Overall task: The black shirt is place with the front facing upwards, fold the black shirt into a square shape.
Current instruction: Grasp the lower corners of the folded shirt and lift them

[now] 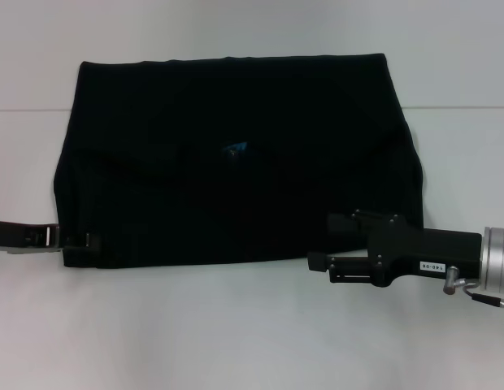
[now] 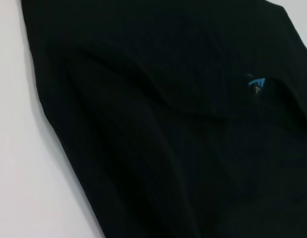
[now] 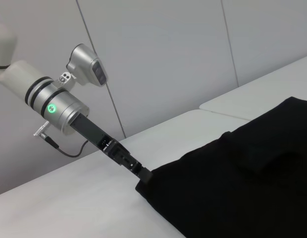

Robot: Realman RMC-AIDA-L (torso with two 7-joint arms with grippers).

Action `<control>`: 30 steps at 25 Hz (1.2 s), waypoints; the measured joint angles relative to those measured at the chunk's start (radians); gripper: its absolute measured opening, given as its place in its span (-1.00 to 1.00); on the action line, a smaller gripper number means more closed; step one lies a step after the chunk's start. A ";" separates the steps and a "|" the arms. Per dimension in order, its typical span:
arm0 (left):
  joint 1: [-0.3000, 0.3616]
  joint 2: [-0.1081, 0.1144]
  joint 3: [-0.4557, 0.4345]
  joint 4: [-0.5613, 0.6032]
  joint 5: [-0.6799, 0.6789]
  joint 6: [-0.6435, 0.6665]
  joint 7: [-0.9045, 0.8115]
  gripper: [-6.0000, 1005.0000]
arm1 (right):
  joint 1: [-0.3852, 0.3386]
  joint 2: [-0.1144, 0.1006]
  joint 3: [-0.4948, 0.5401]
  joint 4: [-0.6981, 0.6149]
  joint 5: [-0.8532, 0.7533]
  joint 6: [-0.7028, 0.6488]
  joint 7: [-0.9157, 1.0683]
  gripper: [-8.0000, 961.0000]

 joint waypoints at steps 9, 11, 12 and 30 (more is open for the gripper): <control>-0.003 -0.001 0.043 0.002 0.004 -0.007 0.008 -0.31 | -0.001 0.000 0.009 0.000 0.002 0.001 0.003 0.91; -0.004 -0.001 0.043 0.003 0.004 -0.007 0.009 -0.48 | -0.002 -0.001 0.011 0.000 0.002 0.001 0.006 0.91; -0.005 -0.001 0.043 0.004 0.004 -0.007 0.009 -0.56 | -0.004 -0.002 0.014 0.000 0.002 0.001 0.011 0.91; -0.014 0.005 0.058 0.004 0.031 -0.006 0.009 -0.92 | 0.055 -0.237 0.001 -0.230 -0.239 0.012 0.999 0.86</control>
